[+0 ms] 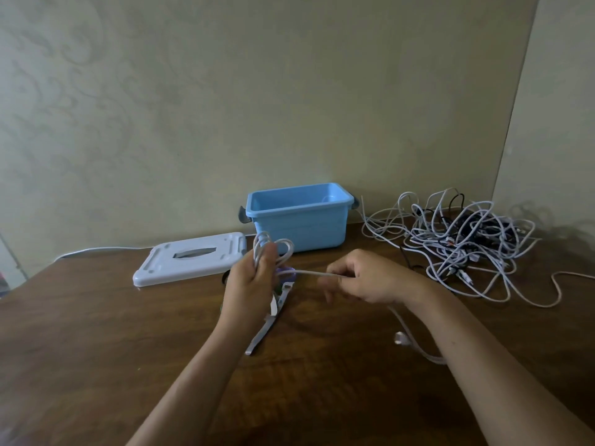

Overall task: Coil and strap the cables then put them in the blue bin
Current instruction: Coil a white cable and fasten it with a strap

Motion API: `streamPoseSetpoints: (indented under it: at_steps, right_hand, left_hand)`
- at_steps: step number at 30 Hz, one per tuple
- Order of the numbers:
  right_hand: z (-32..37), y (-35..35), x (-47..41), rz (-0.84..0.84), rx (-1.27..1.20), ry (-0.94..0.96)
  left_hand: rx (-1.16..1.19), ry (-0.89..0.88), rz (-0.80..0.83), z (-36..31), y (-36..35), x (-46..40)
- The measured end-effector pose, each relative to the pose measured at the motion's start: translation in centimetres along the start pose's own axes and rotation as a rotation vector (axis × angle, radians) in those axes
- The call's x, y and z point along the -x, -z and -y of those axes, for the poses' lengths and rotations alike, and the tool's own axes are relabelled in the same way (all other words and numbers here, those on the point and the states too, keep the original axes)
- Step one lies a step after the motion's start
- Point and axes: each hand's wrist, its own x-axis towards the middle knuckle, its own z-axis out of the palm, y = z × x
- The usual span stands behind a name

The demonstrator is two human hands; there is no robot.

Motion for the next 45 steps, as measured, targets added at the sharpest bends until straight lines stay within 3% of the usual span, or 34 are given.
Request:
streamPoseSetpoints:
  at_steps: [2, 8, 12, 19, 24, 30, 35, 39, 42, 45]
  right_hand:
    - [-0.2, 0.1, 0.1, -0.028, -0.078, 0.059]
    - [-0.7, -1.2, -1.1, -0.480, -0.107, 0.059]
    - [-0.4, -2.4, -1.6, -0.576, -0.135, 0.080]
    - [0.7, -2.2, -1.1, -0.515, -0.281, 0.093]
    - [1.8, -1.7, -0.8, -0.404, -0.454, 0.110]
    - [1.4, -2.3, -0.8, -0.462, -0.363, 0.058]
    - [1.4, -2.4, -0.9, -0.501, -0.289, 0.013]
    - [1.3, -1.8, -0.8, -0.472, -0.363, -0.004]
    - [1.0, -1.3, -0.9, -0.404, -0.437, -0.023]
    - [1.0, -1.8, -1.0, -0.339, -0.503, 0.040]
  left_hand:
    - [0.007, -0.013, 0.010, 0.2, -0.1, -0.1]
    - [-0.071, -0.102, 0.146, 0.2, -1.1, 0.9]
    - [-0.123, -0.185, 0.207, -0.2, -1.1, 1.1]
    - [-0.058, -0.074, 0.153, 0.9, -0.9, 0.7]
    - [-0.151, -0.095, 0.093, 1.2, -0.8, 0.2]
    - [-0.145, -0.102, 0.091, 1.8, -0.6, -0.2]
    - [0.073, -0.038, 0.127, 1.1, -0.7, 0.1]
    - [0.219, 0.040, 0.049, 0.1, -0.4, 0.4]
    - [0.257, 0.079, -0.016, -0.5, 0.0, 0.2]
    - [0.250, 0.122, 0.027, -0.1, -0.2, 0.1]
